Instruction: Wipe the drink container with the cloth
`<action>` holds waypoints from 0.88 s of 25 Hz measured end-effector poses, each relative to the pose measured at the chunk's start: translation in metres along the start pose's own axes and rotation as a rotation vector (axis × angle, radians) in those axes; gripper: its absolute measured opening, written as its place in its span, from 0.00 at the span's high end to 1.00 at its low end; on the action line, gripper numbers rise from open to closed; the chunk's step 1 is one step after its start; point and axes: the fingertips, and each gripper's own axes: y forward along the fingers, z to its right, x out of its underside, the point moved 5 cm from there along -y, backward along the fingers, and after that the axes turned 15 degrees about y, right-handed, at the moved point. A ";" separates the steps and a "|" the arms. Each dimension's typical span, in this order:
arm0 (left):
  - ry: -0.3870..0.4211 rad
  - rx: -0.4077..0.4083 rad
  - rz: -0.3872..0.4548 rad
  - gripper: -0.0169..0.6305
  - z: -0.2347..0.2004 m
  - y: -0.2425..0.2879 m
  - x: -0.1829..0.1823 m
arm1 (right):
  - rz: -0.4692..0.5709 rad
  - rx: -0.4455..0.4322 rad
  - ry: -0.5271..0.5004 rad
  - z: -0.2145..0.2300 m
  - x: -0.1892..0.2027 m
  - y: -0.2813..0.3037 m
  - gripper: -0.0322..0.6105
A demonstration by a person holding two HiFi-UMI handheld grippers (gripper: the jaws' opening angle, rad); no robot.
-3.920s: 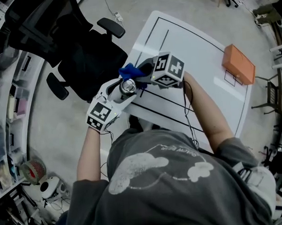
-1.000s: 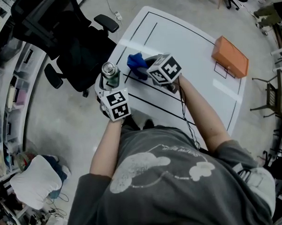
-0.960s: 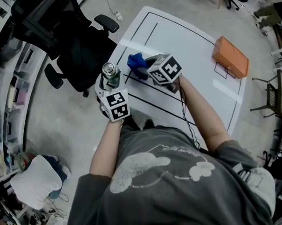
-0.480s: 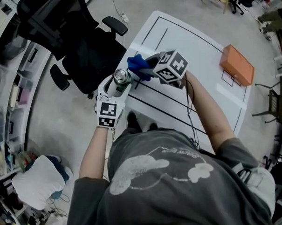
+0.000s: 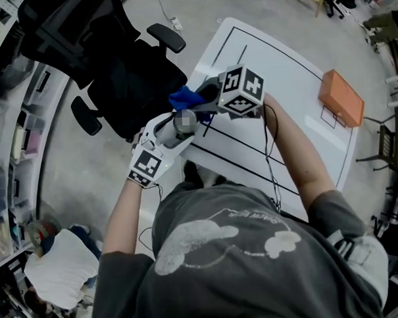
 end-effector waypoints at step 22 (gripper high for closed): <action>0.088 0.175 0.102 0.50 -0.015 -0.001 0.006 | -0.175 0.004 0.132 0.051 0.011 0.064 0.86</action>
